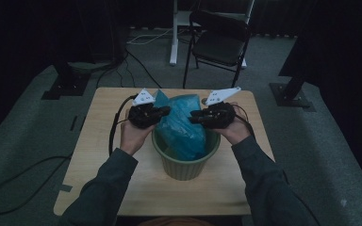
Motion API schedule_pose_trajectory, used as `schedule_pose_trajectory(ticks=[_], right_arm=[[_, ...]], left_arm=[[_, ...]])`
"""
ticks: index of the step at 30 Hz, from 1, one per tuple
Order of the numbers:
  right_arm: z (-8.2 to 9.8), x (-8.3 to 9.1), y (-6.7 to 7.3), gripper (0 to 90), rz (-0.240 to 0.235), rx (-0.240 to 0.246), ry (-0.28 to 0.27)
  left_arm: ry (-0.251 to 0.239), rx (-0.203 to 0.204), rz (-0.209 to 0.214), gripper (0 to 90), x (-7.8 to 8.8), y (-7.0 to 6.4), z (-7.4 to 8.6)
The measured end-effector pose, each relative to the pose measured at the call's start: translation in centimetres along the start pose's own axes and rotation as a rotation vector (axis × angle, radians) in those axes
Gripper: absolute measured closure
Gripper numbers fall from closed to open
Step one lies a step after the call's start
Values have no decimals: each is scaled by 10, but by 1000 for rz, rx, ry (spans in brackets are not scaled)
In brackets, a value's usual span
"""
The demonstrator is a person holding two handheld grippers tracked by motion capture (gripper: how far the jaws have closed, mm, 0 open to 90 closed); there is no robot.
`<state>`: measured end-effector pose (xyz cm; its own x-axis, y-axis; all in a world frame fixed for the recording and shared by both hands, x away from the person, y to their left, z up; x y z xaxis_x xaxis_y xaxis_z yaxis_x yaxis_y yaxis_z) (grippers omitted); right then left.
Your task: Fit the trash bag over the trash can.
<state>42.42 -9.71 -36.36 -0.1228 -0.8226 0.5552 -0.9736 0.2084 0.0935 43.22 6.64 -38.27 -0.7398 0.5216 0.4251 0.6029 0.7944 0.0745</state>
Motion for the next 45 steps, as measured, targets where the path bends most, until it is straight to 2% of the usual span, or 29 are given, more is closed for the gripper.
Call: schedule_pose_trajectory(ticks=[6, 11, 12, 13, 16, 18, 24, 31, 32, 36, 38, 39, 40, 41, 42, 45], right_arm=[[-10, -11, -4, 687, -13, -14, -4], [-10, -19, -5, 671, -22, -19, 11], [-9, -21, -5, 679, -28, -23, 17], [-7, -24, -4, 757, -40, -27, 25], [-5, -26, 2, 883, -59, -7, 39], [-4, -27, 4, 900, -62, 3, 45], [4, -26, 21, 900, -69, 45, 77], [10, -22, 28, 900, -75, 52, 69], [12, -21, 31, 900, -79, 53, 66], [12, -20, 36, 900, -79, 64, 67], [12, -19, 37, 900, -79, 65, 65], [12, -19, 38, 900, -79, 68, 64], [12, -18, 39, 900, -78, 71, 63], [12, -18, 39, 900, -78, 71, 63], [12, -18, 39, 900, -78, 71, 63], [13, -16, 38, 900, -75, 71, 63]], left_arm=[[-15, -31, 7, 868, 6, -11, 3], [-23, -31, 17, 865, 11, -16, 6], [-25, -33, 19, 865, 12, -17, 8], [-25, -31, 21, 860, 13, -17, 9], [-28, -26, 22, 850, 17, -17, 11], [-29, -23, 23, 846, 19, -16, 13], [-41, -13, 23, 819, 32, -14, 18], [-54, -11, 8, 797, 41, -11, 19], [-59, 0, 5, 790, 43, -8, 18], [-65, 19, -9, 728, 44, -3, 15], [-65, 28, -18, 667, 44, -1, 14], [-63, 38, -27, 667, 44, 1, 14], [-63, 45, -48, 613, 44, 5, 14], [-63, 45, -48, 592, 44, 5, 14], [-60, 41, -65, 592, 44, 9, 15], [-34, 65, -62, 498, 41, 14, 21]])
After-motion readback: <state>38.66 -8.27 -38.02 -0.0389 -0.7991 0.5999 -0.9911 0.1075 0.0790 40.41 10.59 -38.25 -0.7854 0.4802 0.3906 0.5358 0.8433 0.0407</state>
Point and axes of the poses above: each handheld gripper's, and its own axes: x roughly backward along the jaws, z roughly out of its underside, y roughly to its left, the point moved 7 cm from there along -x, roughly forward along the jaws, and after that the axes turned 14 degrees about -z, right-handed, at the moved point
